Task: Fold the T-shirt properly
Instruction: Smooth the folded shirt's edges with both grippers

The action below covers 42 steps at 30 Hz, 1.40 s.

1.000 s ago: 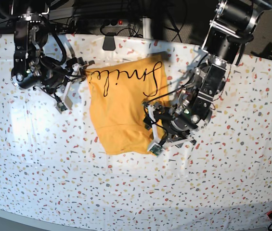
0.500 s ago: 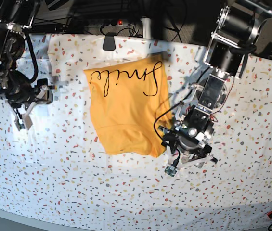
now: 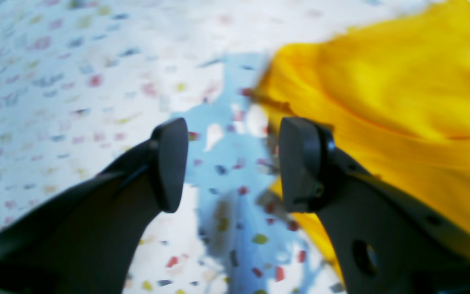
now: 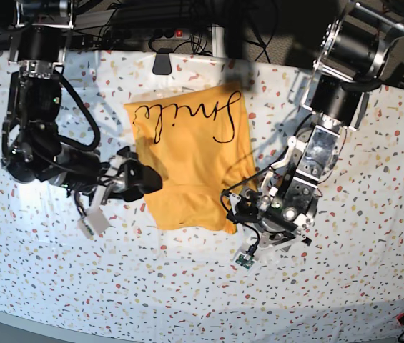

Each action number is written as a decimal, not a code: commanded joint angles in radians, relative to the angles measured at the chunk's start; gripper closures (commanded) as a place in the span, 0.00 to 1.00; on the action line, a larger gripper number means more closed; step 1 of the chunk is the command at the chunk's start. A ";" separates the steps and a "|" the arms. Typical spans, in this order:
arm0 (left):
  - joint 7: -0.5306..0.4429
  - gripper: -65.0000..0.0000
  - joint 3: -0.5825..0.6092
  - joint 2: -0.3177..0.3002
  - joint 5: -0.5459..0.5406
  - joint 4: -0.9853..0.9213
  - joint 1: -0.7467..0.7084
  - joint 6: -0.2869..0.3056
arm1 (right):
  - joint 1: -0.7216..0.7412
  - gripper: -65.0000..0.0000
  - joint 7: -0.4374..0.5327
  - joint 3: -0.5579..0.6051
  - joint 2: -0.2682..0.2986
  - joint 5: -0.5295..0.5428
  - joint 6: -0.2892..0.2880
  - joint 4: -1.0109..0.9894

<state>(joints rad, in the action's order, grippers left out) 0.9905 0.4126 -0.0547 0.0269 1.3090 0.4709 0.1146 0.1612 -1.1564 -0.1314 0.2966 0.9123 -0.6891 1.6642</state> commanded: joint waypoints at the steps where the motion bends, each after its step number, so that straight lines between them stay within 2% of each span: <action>1: -0.022 0.47 -0.005 0.001 0.009 0.019 0.034 0.002 | 0.021 0.52 0.020 0.026 -0.002 0.000 -0.009 0.011; 5: -0.013 0.47 -0.005 0.001 0.009 0.019 0.033 0.040 | 0.016 0.52 0.028 0.124 -0.054 -0.140 -0.009 0.010; 9: 0.017 0.47 -0.005 -0.020 0.008 0.019 0.033 0.058 | 0.012 0.52 0.072 0.138 -0.129 -0.323 -0.009 -0.026; 13: 0.043 0.47 -0.005 -0.067 0.005 0.019 0.032 0.058 | 0.013 0.52 0.167 0.137 -0.178 -0.497 -0.009 -0.139; 15: 0.042 0.47 -0.005 -0.098 0.004 0.019 0.028 0.058 | 0.014 0.52 0.235 0.135 -0.189 -0.549 -0.006 -0.218; 19: 0.037 0.47 -0.005 -0.164 -0.016 0.019 0.028 0.058 | 0.025 0.52 0.335 0.133 -0.189 -0.554 0.040 -0.362; 24: 0.034 0.47 -0.005 -0.236 -0.111 0.019 0.028 0.058 | 0.063 0.52 0.335 0.085 -0.189 -0.565 0.048 -0.436; 30: 0.018 0.47 -0.005 -0.303 -0.224 0.019 0.028 0.058 | 0.106 0.52 0.325 -0.018 -0.192 -0.565 0.124 -0.436; 32: -0.006 0.47 -0.005 -0.320 -0.251 0.019 0.028 0.058 | 0.117 0.52 0.325 -0.045 -0.201 -0.558 0.116 -0.436; 33: -0.024 0.47 -0.005 -0.329 -0.275 0.019 0.028 0.058 | 0.121 0.52 0.322 -0.054 -0.206 -0.540 0.094 -0.436; 35: -0.063 0.47 -0.005 -0.343 -0.326 0.019 0.028 0.051 | 0.121 0.52 0.320 -0.058 -0.205 -0.470 0.008 -0.433; 36: -0.077 0.47 -0.007 -0.345 -0.336 0.019 0.028 0.046 | 0.121 0.52 0.318 -0.058 -0.205 -0.436 -0.009 -0.428; 39: -0.086 0.47 -0.024 -0.344 -0.337 0.023 0.028 0.042 | 0.121 0.52 0.314 -0.058 -0.206 -0.388 -0.009 -0.404; 42: -0.087 0.47 -0.064 -0.344 -0.369 0.040 0.028 0.039 | 0.121 0.52 0.298 -0.058 -0.205 -0.384 -0.009 -0.363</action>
<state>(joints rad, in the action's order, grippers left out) 0.9234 0.3599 -0.3901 -0.3420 1.3289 0.4683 0.1600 0.2596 -0.8734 -0.1894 0.0910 0.5034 -0.6811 1.2812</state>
